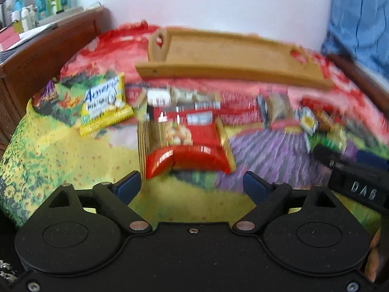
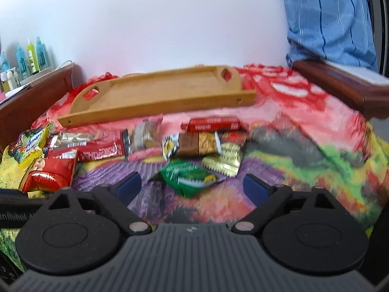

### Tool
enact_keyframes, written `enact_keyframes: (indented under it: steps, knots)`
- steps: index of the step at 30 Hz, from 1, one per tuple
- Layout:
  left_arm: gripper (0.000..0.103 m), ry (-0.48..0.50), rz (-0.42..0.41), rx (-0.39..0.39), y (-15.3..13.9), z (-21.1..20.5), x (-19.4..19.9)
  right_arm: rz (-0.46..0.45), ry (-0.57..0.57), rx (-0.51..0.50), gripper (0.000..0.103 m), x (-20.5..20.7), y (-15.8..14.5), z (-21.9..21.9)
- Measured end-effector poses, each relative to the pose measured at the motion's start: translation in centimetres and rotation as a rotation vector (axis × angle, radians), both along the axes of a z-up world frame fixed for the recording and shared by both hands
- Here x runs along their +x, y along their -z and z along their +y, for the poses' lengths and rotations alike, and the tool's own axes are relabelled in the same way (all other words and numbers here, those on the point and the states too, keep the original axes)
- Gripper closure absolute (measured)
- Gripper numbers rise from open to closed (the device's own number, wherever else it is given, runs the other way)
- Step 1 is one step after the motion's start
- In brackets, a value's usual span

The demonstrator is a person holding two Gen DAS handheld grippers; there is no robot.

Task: Organize snacks
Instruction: 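Grasp the red nut bag with the left gripper while the right gripper grasps the green candy packet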

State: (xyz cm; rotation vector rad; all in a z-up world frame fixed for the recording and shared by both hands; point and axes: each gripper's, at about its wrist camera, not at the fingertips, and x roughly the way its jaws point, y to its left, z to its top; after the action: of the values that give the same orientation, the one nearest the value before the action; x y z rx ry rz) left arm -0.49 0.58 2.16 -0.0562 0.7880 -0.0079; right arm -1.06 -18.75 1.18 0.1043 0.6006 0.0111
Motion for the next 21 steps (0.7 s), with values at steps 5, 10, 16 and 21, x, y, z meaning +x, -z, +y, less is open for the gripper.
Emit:
enact_keyframes:
  steps: [5,10,16,21]
  knots:
    - [0.037,-0.031,-0.052,-0.060,-0.6,0.9,0.5,-0.021,-0.045,-0.030,0.024,0.3,-0.6,0.2]
    - [0.027,-0.028,-0.079,-0.016,-0.3,0.6,1.0,-0.004,-0.080,-0.054,0.029,1.2,-0.3,0.5]
    - [0.013,-0.008,-0.144,-0.012,-0.1,0.1,0.7,0.004,-0.104,-0.088,0.039,1.6,0.4,1.2]
    - [0.010,-0.002,-0.123,0.034,0.6,-0.6,1.4,-0.003,-0.101,-0.089,0.048,1.4,0.6,1.2]
